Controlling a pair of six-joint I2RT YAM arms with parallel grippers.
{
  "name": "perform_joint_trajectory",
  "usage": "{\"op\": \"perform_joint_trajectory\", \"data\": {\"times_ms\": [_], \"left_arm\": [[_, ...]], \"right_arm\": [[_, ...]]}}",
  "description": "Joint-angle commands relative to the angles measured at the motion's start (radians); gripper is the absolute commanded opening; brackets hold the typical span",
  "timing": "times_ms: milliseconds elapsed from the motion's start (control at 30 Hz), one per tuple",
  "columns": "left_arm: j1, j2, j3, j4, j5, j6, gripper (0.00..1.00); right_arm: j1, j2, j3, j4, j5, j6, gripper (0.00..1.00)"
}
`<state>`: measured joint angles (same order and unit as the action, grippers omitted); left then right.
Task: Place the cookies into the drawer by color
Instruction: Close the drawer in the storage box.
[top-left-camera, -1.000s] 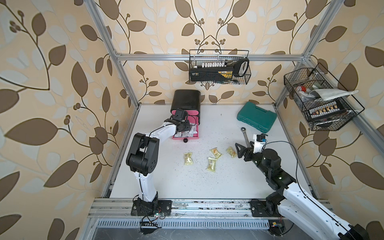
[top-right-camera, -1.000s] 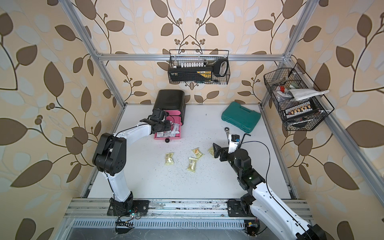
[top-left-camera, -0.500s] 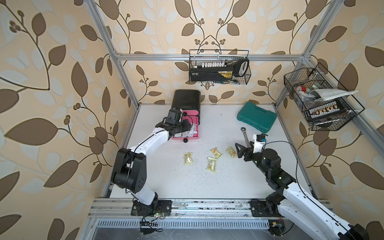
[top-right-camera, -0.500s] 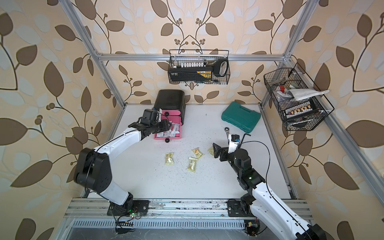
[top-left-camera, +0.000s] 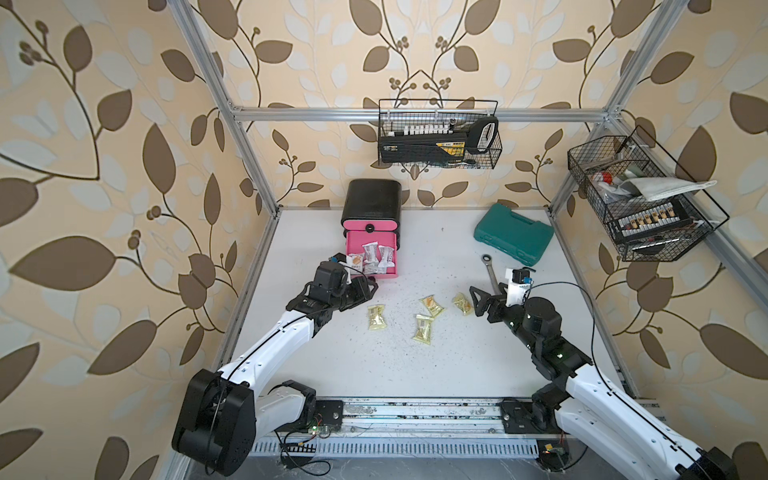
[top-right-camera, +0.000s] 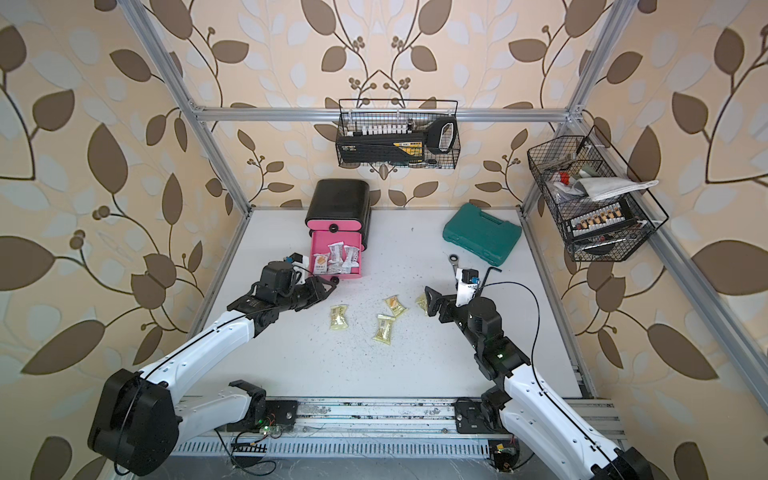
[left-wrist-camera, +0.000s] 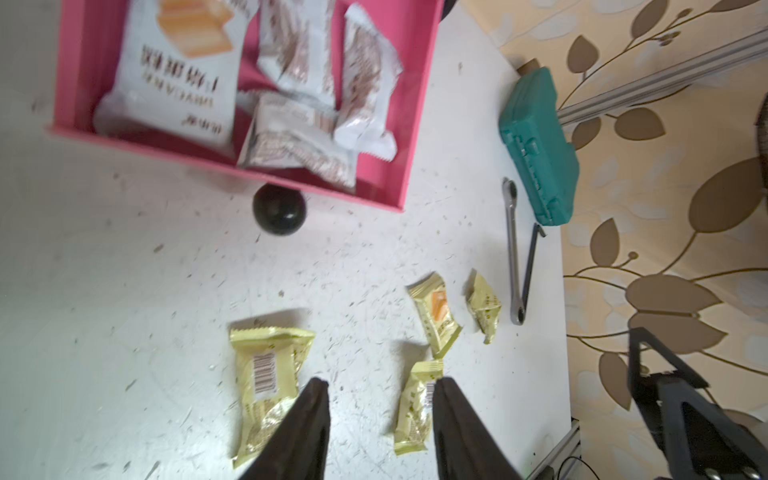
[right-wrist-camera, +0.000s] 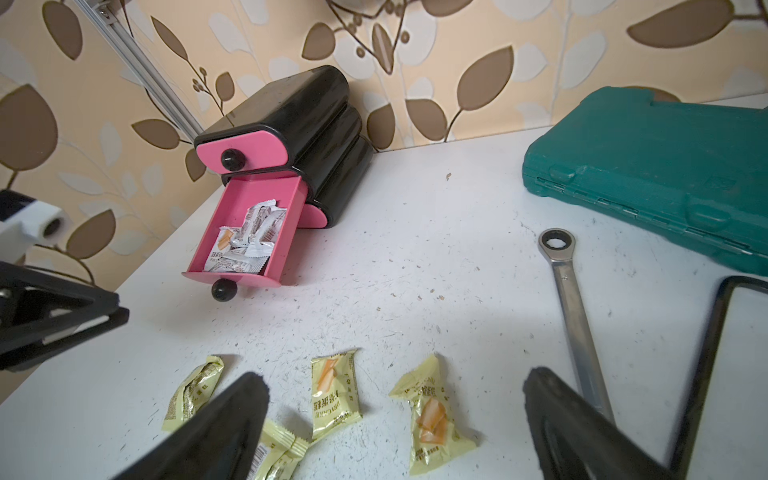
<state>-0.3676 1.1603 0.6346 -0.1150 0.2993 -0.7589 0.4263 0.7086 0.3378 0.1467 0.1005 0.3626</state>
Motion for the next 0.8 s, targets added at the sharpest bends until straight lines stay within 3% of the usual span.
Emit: {"op": "perform_joint_trajectory", "data": {"times_ms": [0, 333, 767], "left_arm": [[-0.004, 0.032, -0.019, 0.09, -0.019, -0.002, 0.44], [-0.004, 0.26, 0.068, 0.123, -0.174, 0.166, 0.5], [-0.004, 0.437, 0.15, 0.226, -0.183, 0.187, 0.53]], "right_arm": [[0.005, 0.0, -0.005, 0.017, -0.005, 0.009, 0.99], [0.005, 0.011, -0.004, 0.019, -0.004, 0.006, 0.99], [0.004, 0.017, -0.003, 0.02, -0.001, 0.006, 0.99]]}}
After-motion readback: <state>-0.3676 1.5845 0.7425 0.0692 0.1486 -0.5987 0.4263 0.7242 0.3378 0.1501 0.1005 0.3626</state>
